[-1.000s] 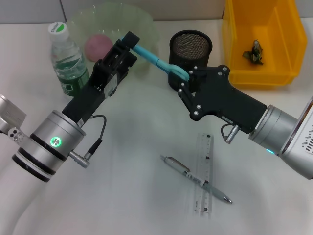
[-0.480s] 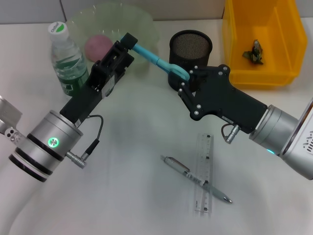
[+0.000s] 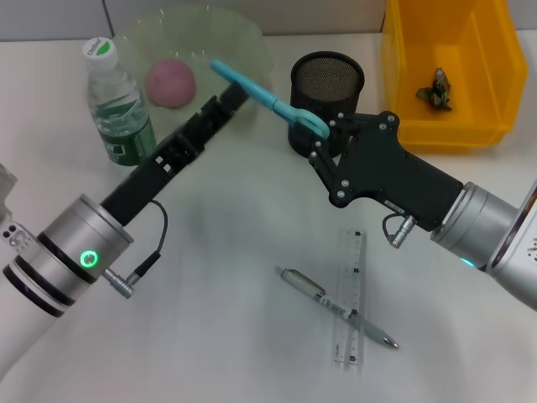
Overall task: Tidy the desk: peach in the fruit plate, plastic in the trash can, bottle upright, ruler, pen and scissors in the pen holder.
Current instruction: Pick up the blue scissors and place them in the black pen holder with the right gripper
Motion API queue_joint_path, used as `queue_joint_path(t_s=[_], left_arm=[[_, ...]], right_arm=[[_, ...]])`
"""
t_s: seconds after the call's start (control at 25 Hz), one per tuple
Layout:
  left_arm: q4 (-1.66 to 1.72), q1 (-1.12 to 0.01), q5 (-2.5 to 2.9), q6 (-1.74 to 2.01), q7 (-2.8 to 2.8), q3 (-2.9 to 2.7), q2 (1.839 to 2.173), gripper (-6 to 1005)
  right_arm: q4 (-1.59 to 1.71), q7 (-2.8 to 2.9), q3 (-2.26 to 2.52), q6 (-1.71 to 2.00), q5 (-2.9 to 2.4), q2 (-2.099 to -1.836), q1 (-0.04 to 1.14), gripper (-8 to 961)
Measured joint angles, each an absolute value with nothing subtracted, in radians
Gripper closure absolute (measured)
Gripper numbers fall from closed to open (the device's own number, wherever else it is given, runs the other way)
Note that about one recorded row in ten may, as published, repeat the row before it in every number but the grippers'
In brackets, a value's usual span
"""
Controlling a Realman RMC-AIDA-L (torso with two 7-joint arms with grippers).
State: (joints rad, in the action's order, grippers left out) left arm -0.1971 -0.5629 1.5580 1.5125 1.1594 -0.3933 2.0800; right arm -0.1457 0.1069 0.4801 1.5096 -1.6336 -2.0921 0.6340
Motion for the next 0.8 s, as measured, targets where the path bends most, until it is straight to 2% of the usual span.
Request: queue_joint_path(t_s=[0.8], left_arm=[[0.015,-0.518,1.857,1.549,0.644,-0.395,2.073,197]], right_arm=[[-0.139,0.176,0.478,1.501,-1.635,-2.092,0.625,872]])
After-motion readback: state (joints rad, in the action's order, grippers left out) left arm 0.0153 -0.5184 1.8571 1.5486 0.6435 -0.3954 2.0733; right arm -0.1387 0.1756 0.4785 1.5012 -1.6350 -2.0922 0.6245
